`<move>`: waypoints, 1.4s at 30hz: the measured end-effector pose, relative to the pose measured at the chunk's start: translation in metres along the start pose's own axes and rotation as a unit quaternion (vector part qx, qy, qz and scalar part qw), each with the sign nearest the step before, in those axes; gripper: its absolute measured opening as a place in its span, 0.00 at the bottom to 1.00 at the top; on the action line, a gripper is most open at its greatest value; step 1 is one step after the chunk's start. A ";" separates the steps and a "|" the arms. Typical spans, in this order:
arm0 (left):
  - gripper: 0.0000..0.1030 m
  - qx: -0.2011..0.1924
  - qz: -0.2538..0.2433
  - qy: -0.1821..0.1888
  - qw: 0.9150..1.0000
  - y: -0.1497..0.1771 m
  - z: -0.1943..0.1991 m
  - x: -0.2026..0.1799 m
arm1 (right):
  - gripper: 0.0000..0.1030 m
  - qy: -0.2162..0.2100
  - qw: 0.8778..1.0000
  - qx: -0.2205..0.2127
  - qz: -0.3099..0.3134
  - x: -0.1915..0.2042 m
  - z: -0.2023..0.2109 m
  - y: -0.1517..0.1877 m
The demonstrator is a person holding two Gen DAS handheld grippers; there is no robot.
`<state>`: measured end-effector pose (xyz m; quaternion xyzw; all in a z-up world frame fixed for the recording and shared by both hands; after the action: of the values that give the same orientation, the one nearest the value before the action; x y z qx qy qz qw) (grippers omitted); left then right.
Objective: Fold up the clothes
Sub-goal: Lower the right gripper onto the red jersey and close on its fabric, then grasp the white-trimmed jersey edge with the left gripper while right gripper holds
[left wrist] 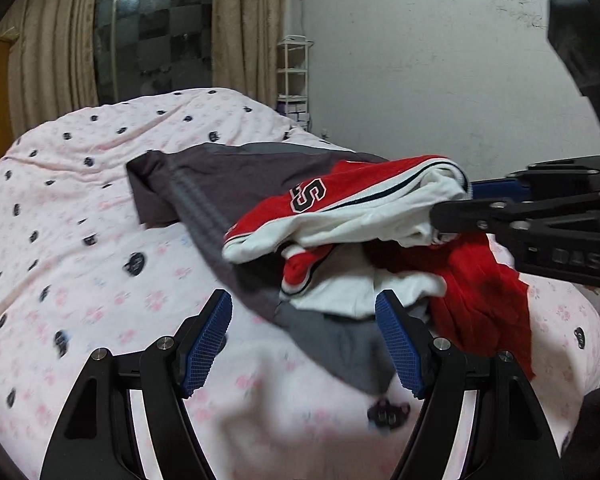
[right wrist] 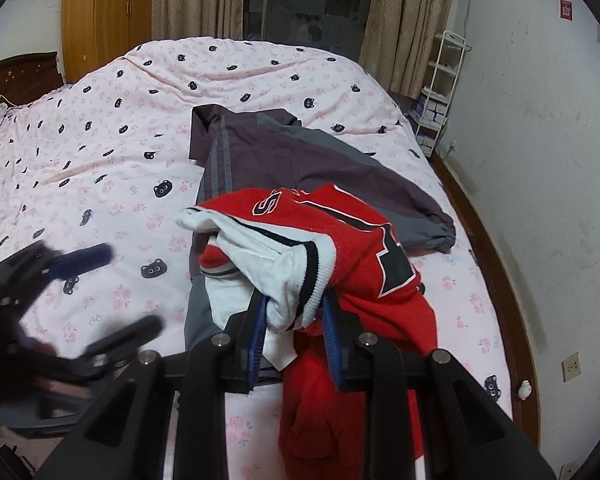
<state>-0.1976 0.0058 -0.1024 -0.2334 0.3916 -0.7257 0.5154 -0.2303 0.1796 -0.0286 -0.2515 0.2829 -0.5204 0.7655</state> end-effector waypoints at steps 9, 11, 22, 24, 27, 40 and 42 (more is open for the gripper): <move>0.54 0.019 0.043 0.036 0.998 -0.005 -0.041 0.024 | 0.26 0.003 1.000 0.004 -0.002 -0.009 -0.006 0.001; 0.36 0.023 0.043 0.036 0.998 -0.006 -0.046 0.025 | 0.26 0.004 1.000 0.005 -0.003 -0.011 -0.007 0.001; 0.12 0.044 0.031 0.030 0.998 -0.006 -0.057 0.020 | 0.26 0.006 1.000 0.007 0.000 -0.012 -0.012 0.002; 0.08 0.043 0.031 0.030 0.998 -0.007 -0.057 0.021 | 0.26 0.008 1.000 0.007 0.001 -0.011 -0.012 0.002; 0.07 0.043 0.032 0.029 0.998 -0.008 -0.056 0.022 | 0.26 0.012 1.000 0.007 0.002 -0.011 -0.013 0.002; 0.06 0.033 0.019 0.014 0.999 -0.015 -0.037 0.023 | 0.26 0.018 1.000 -0.005 0.001 -0.010 0.001 -0.002; 0.06 0.032 0.019 0.012 0.999 -0.016 -0.035 0.022 | 0.26 0.020 1.000 -0.005 0.001 -0.009 0.002 -0.002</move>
<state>-0.2408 -0.0008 -0.1113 -0.2007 0.3785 -0.7305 0.5318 -0.2326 0.1873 -0.0239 -0.2447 0.3004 -0.5234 0.7589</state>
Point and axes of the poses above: each gripper's, at about its wrist camera, not at the fingertips, and z roughly against the way its jaws point, x to its left, y to its underside, the point moved 1 cm from there along -z, roughly the way its jaws point, and after that the axes turned 6 degrees about y, right-handed, at the moved point
